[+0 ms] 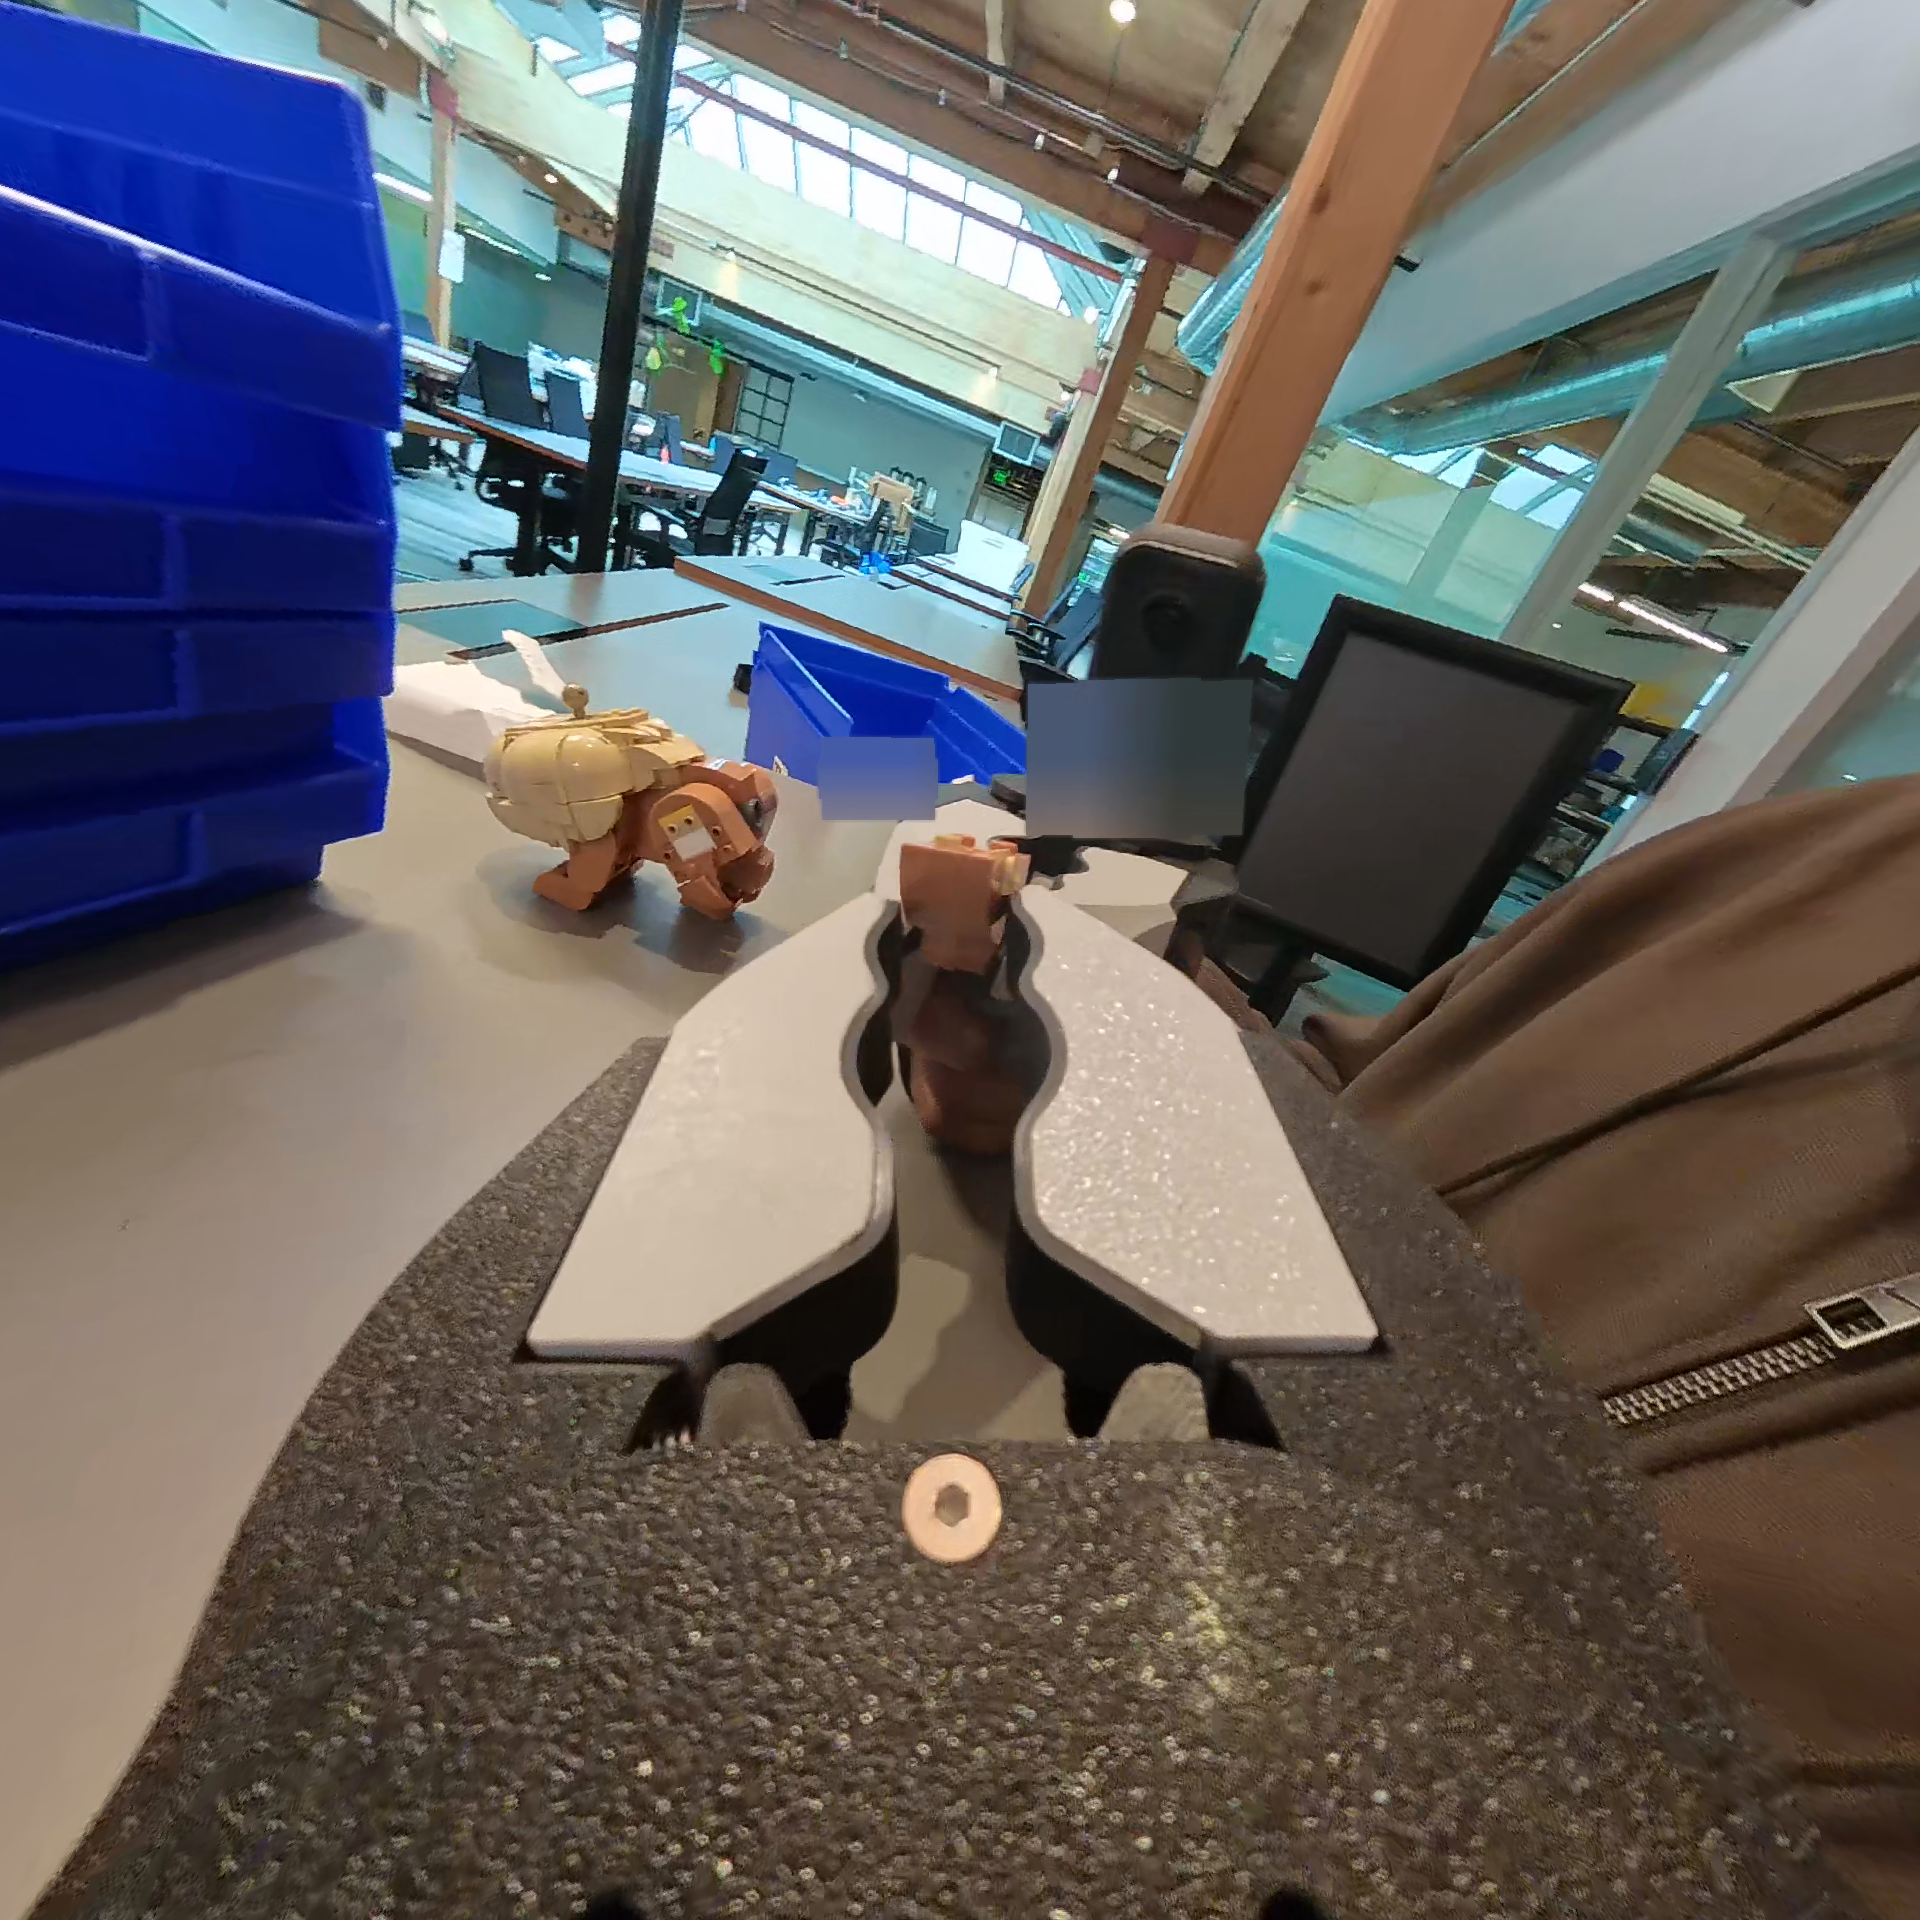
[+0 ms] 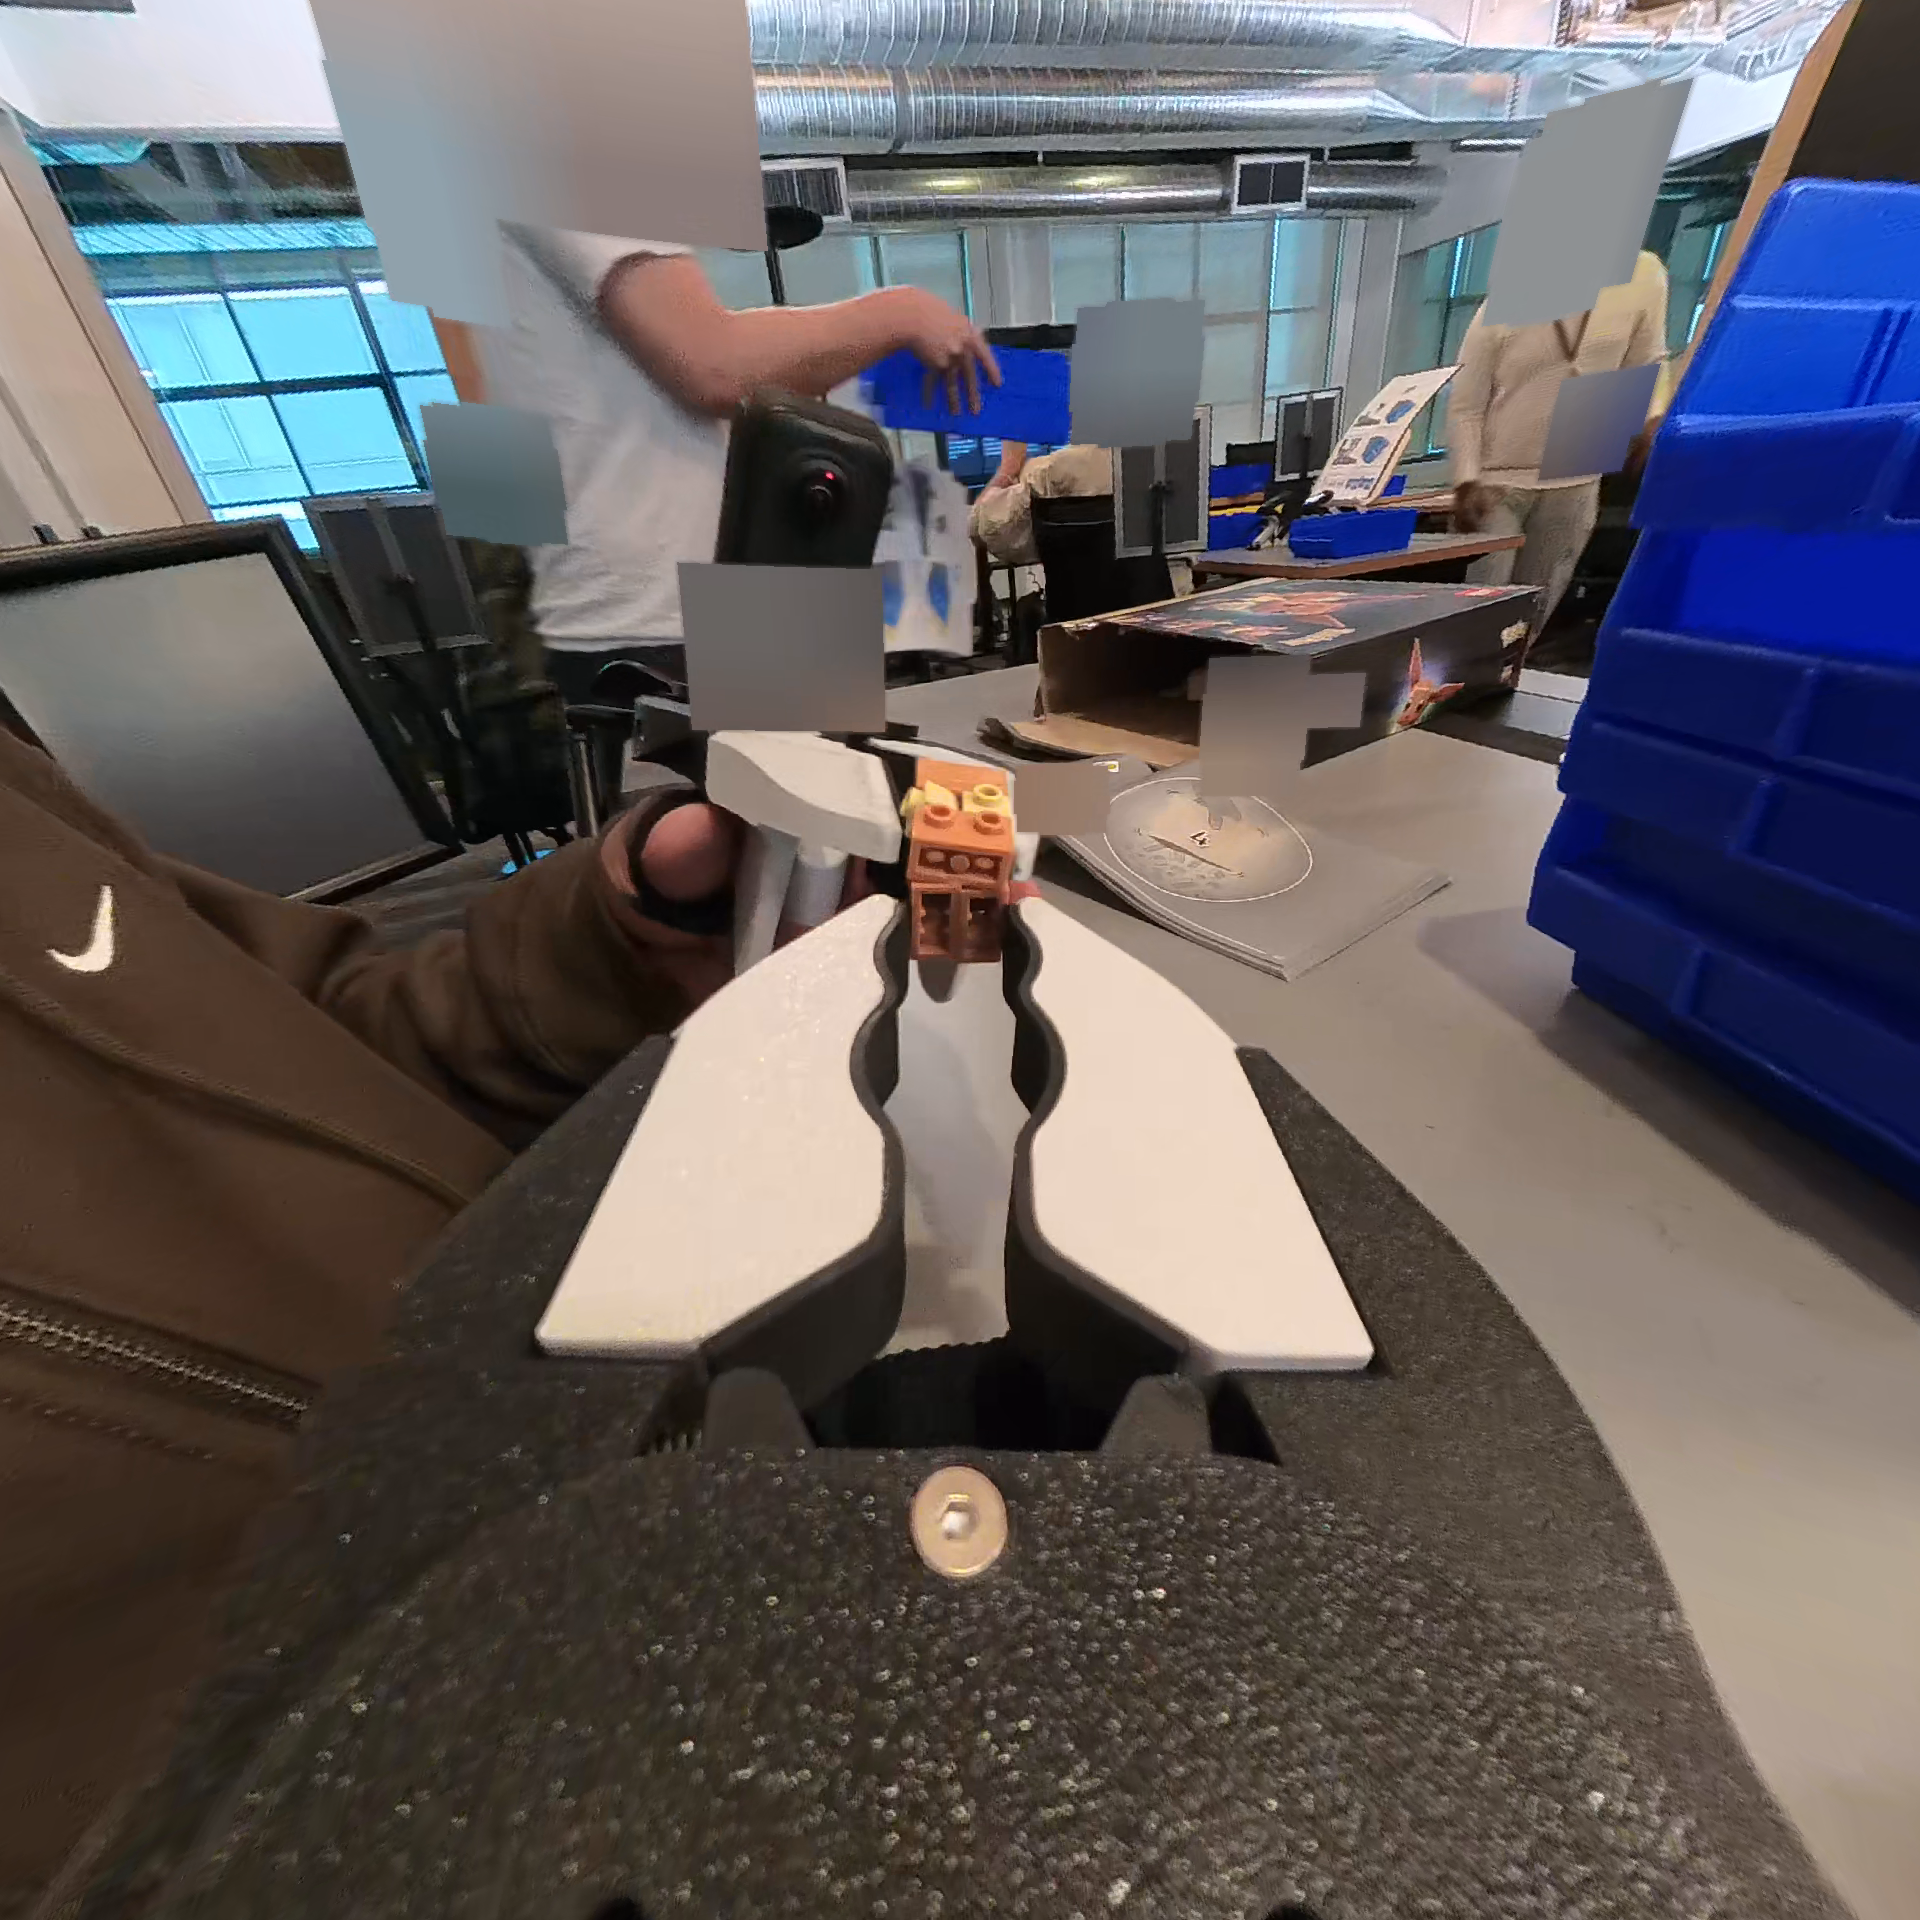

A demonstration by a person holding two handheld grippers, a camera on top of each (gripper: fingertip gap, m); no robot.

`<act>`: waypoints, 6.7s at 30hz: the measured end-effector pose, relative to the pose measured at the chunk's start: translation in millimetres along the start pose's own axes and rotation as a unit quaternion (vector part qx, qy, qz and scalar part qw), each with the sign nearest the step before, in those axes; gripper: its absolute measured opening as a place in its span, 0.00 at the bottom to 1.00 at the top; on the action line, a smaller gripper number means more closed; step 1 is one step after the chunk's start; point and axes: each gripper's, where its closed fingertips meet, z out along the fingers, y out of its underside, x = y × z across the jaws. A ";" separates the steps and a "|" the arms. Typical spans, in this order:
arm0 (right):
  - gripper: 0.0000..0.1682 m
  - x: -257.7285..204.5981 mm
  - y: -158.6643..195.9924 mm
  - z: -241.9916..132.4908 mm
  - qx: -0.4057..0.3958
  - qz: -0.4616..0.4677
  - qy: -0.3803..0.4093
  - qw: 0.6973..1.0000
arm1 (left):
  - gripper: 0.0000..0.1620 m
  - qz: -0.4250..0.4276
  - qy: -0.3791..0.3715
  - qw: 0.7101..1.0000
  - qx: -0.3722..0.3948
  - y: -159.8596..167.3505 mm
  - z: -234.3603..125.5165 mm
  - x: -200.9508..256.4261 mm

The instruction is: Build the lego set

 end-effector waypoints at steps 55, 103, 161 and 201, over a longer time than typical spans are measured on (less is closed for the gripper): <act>0.09 -33.6 -27.6 -13.2 0.079 0.048 -0.130 0.987 | 0.10 -0.031 0.140 0.990 0.016 -4.7 -9.1 37.7; 0.10 -4.6 -25.4 -11.8 0.015 -0.461 0.208 0.863 | 0.06 -0.214 0.041 0.961 0.168 -14.3 12.8 7.5; 0.10 2.4 -26.8 -18.8 0.018 -0.427 0.215 0.878 | 0.06 -0.164 0.009 0.974 0.155 -24.6 -7.0 -3.8; 0.10 12.0 -53.4 -40.6 0.074 -0.437 0.301 0.845 | 0.14 -0.119 0.065 0.990 -0.040 -25.6 37.0 4.1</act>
